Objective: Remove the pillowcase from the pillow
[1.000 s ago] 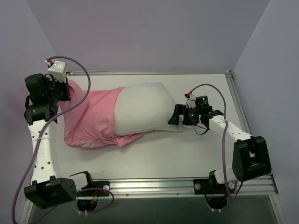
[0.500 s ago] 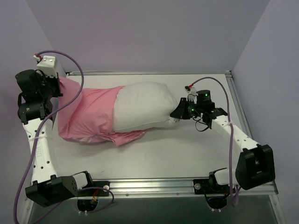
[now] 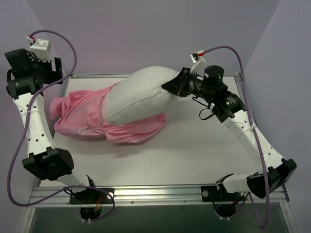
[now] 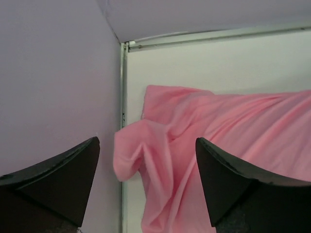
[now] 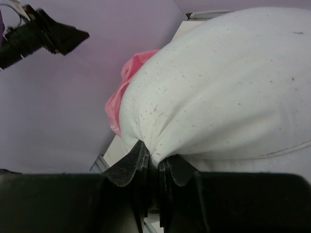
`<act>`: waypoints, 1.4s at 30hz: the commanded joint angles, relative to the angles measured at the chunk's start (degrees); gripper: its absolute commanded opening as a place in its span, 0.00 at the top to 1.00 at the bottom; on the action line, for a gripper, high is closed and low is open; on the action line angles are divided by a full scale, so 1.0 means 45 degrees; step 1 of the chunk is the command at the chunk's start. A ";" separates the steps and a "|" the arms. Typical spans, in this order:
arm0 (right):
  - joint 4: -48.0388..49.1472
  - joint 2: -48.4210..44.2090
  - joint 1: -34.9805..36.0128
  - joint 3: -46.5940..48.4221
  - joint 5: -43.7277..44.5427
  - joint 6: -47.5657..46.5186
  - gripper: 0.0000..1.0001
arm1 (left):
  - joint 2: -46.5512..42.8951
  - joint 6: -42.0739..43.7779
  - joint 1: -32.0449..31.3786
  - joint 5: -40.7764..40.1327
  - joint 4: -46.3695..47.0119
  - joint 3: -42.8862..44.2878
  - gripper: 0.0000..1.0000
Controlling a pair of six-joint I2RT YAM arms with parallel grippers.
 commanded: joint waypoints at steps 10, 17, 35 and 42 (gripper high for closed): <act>0.2786 0.0301 0.0030 0.0549 0.3429 0.2840 1.00 | -0.4004 0.2831 -0.2517 0.5326 -0.4805 -0.0696 0.06; 0.2551 0.0243 0.0011 0.0608 0.4289 0.2860 1.00 | -0.5606 0.4354 -0.3772 0.2547 -0.7580 -0.4211 0.16; 0.2474 0.1141 -0.0068 0.0314 0.5188 0.2978 1.00 | -0.5377 0.5643 -1.4135 -0.2755 -0.3756 -0.8941 0.04; 0.2259 0.0809 -0.0068 0.0003 0.5696 0.3056 1.00 | -0.4067 0.9548 -1.8048 -0.9595 0.1503 -1.2163 0.06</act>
